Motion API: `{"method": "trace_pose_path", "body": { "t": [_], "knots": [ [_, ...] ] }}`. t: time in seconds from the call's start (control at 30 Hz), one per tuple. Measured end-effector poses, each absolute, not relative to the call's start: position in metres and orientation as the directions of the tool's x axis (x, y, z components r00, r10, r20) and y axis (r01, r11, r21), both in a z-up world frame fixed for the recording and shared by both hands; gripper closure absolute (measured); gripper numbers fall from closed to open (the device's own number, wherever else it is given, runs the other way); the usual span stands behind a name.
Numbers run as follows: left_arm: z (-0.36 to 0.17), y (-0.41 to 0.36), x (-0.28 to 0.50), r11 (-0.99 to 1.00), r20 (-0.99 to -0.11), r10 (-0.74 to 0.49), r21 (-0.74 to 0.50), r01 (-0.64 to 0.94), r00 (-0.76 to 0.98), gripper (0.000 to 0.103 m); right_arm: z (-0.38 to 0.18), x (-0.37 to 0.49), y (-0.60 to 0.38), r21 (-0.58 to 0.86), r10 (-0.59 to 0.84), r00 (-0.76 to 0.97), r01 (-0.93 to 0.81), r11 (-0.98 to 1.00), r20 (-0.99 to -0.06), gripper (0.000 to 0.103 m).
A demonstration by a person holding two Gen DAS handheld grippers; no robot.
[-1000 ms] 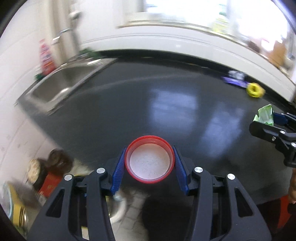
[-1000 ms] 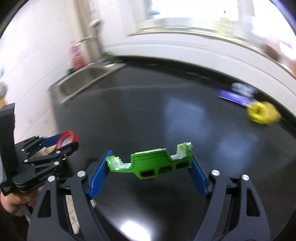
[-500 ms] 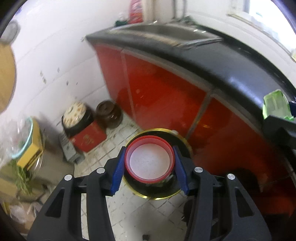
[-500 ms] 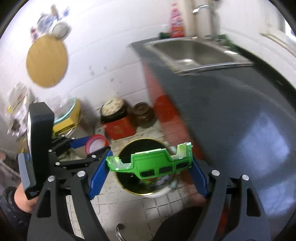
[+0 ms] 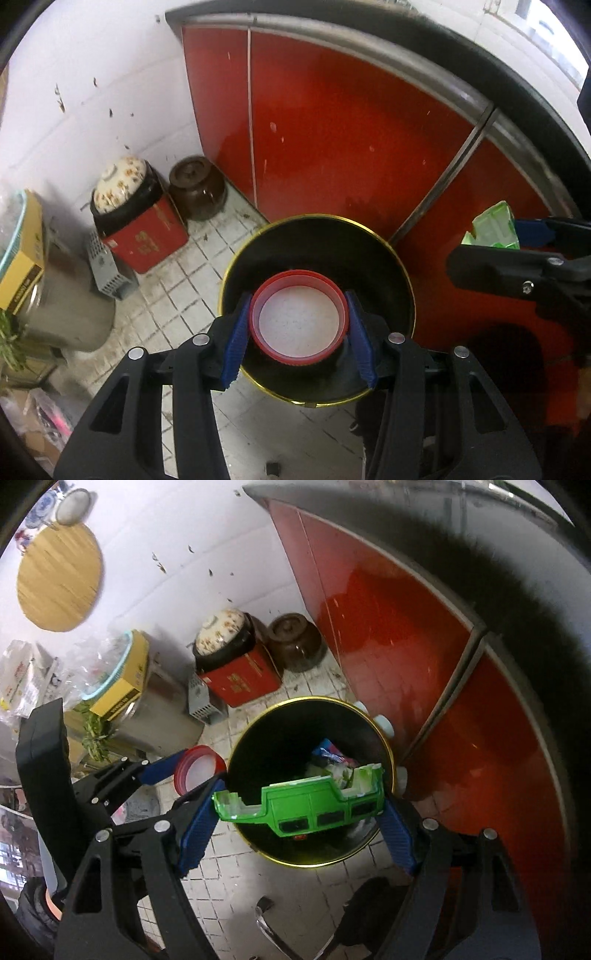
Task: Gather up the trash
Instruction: 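Open both tools to drop the lid and toy piece into the bin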
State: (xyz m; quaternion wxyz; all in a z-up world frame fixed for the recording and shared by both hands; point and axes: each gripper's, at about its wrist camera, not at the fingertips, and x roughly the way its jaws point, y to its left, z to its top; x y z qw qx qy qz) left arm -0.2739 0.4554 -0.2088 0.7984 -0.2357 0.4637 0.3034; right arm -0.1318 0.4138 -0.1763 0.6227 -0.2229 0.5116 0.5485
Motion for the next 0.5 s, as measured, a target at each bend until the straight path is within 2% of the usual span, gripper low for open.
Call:
{"method": "trace_pose_path", "body": {
  "t": [0.27,0.3,0.33,0.37,0.5],
  "knots": [
    [-0.222,0.46,-0.267,0.722,-0.897,0.237,-0.094,-0.685,0.373,0.053,-0.189,-0.123,0.424,0.296,0.435,-0.141,-0.902,0.314,-0.889,0.026],
    [-0.223,0.461,-0.266,0.725,-0.9,0.233,-0.091,-0.683,0.368,0.043,-0.189,-0.122,0.424,0.303,0.435,-0.146,-0.899,0.317,-0.888,0.024],
    [-0.223,0.461,-0.266,0.722,-0.903,0.237,-0.083,-0.687,0.359,0.025,-0.189,-0.122,0.424,0.305,0.436,-0.147,-0.898,0.317,-0.888,0.022],
    [-0.222,0.461,-0.267,0.718,-0.901,0.247,-0.077,-0.692,0.357,0.022,-0.189,-0.123,0.425,0.302,0.438,-0.144,-0.899,0.316,-0.887,0.02],
    [-0.22,0.463,-0.272,0.713,-0.898,0.257,-0.073,-0.697,0.357,0.022,-0.186,-0.124,0.422,0.304,0.444,-0.145,-0.899,0.314,-0.884,0.019]
  ]
}}
